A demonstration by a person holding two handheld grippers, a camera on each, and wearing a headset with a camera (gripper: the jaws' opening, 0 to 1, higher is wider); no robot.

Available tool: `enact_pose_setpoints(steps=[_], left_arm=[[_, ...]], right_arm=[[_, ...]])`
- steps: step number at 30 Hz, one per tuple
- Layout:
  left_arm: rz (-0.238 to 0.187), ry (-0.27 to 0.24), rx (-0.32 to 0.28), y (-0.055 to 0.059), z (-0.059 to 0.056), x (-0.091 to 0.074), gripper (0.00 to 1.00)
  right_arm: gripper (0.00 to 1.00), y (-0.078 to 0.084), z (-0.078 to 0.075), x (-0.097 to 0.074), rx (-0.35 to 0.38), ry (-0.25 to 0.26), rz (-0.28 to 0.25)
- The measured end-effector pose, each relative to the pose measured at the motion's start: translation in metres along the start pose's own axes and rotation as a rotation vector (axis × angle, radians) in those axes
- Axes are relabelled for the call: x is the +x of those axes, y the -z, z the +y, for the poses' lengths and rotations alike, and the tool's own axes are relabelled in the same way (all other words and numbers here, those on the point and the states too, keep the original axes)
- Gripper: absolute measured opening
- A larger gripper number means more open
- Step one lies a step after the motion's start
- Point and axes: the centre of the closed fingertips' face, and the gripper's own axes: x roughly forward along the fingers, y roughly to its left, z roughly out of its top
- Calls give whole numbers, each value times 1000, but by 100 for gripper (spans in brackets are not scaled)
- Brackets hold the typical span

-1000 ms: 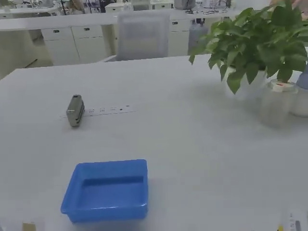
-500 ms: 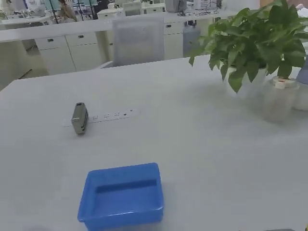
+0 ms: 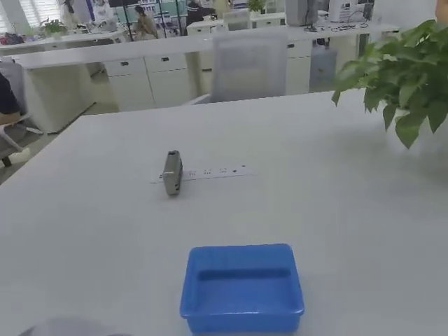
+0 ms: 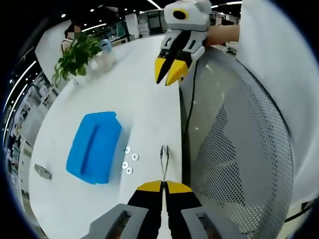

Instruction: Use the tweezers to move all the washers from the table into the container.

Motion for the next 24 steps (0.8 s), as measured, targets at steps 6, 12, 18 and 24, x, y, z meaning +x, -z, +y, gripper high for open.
enact_pose_setpoints(steps=[6,12,18,24], left_arm=[[-35,8,17,-24,-1,-8,0],[-64,24,35,-45,1,-4,0],[-92,46,42,-58,2,1,0],[-133,60,32,-66,0,5,0]], right_arm=[[10,-4,19,28,-63,-113,37],[13,-4,34,54,-94,-225,59],[16,6,42,81,-144,-297,124],[12,11,47,97,-146,-332,141]])
